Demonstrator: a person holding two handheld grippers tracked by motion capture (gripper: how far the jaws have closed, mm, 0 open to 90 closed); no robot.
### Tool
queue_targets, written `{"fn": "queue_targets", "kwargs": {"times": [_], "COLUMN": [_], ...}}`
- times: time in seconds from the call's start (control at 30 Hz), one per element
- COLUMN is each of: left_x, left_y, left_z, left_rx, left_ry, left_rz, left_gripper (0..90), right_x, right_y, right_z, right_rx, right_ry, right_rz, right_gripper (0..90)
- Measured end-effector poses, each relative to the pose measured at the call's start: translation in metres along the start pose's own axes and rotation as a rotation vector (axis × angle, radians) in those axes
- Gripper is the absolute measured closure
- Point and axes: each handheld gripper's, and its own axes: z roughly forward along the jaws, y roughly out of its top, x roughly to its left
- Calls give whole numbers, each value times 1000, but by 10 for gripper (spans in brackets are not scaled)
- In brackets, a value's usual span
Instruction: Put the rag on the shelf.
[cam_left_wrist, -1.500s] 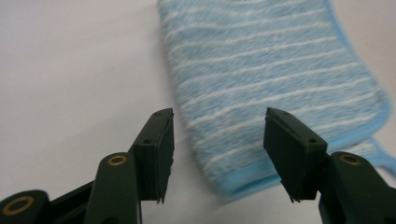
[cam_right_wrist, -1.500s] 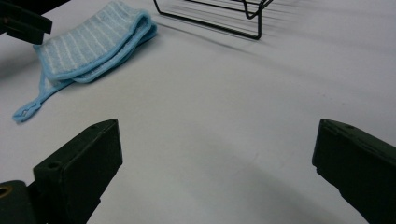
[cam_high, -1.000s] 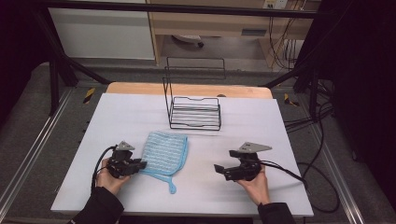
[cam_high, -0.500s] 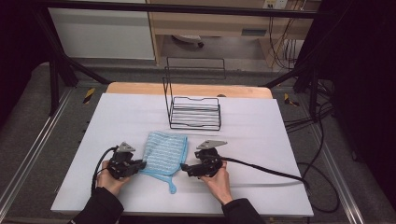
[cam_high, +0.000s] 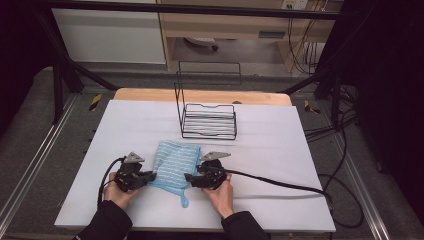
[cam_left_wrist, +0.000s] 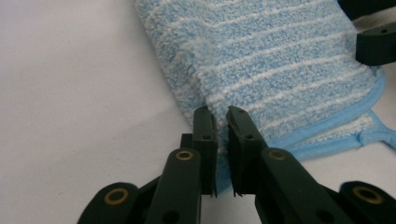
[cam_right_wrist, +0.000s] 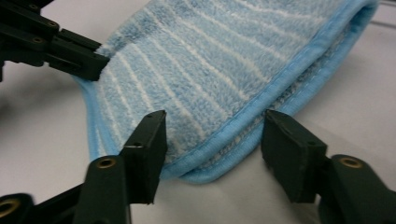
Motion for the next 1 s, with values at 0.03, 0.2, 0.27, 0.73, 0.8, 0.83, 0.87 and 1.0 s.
{"fn": "queue_targets", "kwargs": {"times": [0.03, 0.2, 0.27, 0.73, 0.8, 0.83, 0.87, 1.0], "left_x": [0, 2, 3, 9, 10, 11, 11, 8], "left_y": [0, 0, -1, -5, -4, -4, -4, -3], "left_z": [0, -1, -2, -5, -5, -5, -5, -5], "left_rx": [-3, -4, -6, 3, 11, 13, 19, 24], "left_ry": [-1, -4, -8, 13, 1, -3, -21, -18], "left_rz": [-9, -27, -34, -56, -68, -72, -79, -79], "left_gripper": [831, 844, 846, 749, 752, 759, 779, 859], "right_x": [1, 3, 6, 25, 25, 26, 27, 30], "right_y": [0, -1, 1, 0, -1, -1, -1, -1], "right_z": [0, 2, 4, 12, 12, 13, 13, 13], "right_rx": [-1, 0, 5, 2, -4, -7, -6, -1], "right_ry": [11, 48, 61, 23, 27, 28, 23, -19], "right_rz": [6, 37, 34, -3, 0, 2, -3, -45], "right_gripper": [450, 507, 511, 655, 627, 610, 611, 719]}}
